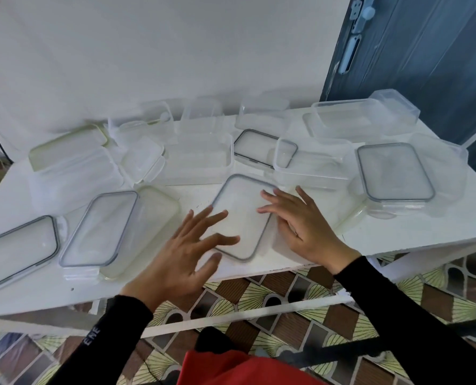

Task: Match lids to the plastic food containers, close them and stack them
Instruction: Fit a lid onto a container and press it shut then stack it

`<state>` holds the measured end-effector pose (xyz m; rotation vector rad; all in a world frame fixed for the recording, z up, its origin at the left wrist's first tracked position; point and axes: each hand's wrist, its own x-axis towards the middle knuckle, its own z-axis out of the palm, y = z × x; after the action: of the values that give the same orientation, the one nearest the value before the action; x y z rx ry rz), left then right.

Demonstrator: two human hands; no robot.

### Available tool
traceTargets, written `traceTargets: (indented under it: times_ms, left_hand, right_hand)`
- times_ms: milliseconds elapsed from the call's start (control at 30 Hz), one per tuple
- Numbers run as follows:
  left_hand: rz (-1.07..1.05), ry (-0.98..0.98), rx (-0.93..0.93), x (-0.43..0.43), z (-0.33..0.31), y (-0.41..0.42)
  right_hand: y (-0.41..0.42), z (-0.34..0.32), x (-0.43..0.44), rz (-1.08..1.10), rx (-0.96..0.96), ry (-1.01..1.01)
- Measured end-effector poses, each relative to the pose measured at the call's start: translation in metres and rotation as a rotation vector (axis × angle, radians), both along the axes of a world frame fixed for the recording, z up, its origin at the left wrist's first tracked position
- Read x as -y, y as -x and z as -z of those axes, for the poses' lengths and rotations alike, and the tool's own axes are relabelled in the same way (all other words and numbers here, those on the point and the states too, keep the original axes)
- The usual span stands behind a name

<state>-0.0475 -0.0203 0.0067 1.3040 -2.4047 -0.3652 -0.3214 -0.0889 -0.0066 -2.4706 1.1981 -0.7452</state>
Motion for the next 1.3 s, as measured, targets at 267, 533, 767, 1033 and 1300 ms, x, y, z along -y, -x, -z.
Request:
traceTargets:
  times_ms: [267,533,767,1033,1300]
  left_hand:
    - [-0.407,0.076,0.118,-0.005,0.0,0.012]
    - [-0.333,0.293,0.255,-0.01,0.029,0.035]
    - [-0.295,0.328,0.327,-0.006,0.029,0.031]
    - [-0.332,0.313,0.372,-0.008,0.036,0.035]
    - [-0.336,0.325,0.367,-0.007,0.039,0.033]
  right_hand:
    - [-0.024,0.006,-0.034,0.079,-0.164,0.204]
    - [-0.023,0.019,-0.023,-0.138,-0.118,0.083]
    - [-0.027,0.021,-0.023,-0.09,-0.094,0.222]
    - [-0.027,0.024,-0.025,-0.073,-0.118,0.285]
    - [-0.028,0.026,-0.024,-0.056,-0.116,0.371]
